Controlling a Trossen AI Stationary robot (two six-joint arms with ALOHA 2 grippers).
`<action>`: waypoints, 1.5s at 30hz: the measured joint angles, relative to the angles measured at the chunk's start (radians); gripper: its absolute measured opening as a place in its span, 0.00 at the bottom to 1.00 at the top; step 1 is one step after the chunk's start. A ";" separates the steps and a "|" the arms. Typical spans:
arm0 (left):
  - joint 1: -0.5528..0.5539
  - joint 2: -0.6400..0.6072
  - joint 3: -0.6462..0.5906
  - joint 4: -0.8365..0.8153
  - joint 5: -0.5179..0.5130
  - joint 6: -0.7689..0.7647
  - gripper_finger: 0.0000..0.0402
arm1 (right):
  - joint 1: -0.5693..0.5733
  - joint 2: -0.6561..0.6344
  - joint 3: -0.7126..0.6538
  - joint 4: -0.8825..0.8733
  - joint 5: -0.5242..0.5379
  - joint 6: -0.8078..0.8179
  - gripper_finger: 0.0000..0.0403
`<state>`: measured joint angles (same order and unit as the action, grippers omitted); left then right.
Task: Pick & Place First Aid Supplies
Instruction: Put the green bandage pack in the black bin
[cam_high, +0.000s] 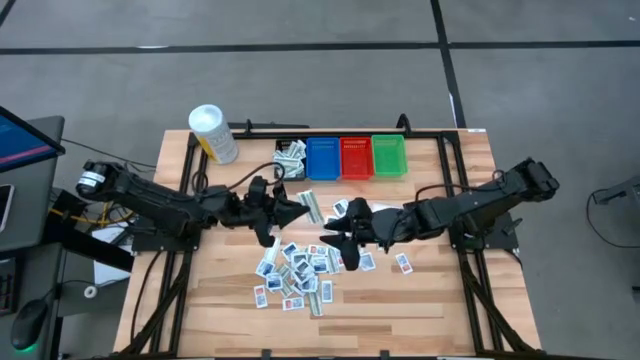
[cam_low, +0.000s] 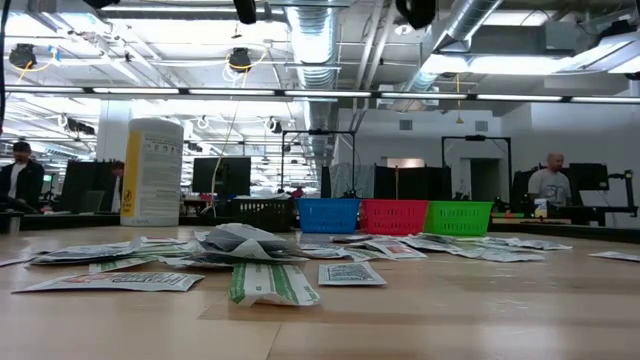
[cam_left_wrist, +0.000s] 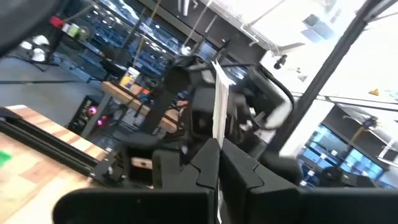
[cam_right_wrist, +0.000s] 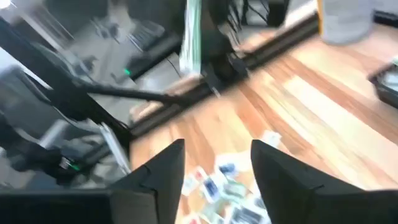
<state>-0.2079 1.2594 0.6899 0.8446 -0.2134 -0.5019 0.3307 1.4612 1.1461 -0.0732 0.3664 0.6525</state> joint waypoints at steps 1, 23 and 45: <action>0.010 0.000 0.000 -0.005 0.000 -0.002 0.01 | -0.001 0.000 0.000 -0.031 0.000 0.001 0.47; 0.545 0.000 0.000 -0.390 0.364 -0.264 0.01 | -0.178 0.000 -0.013 -0.477 0.001 -0.150 0.48; 0.962 0.272 0.000 -0.480 0.519 -0.157 0.01 | -0.486 0.165 -0.012 -0.278 -0.093 -0.465 0.47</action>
<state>0.7542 1.5318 0.6900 0.3647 0.3058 -0.6592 -0.1554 1.6262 1.1339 -0.3511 0.2737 0.1873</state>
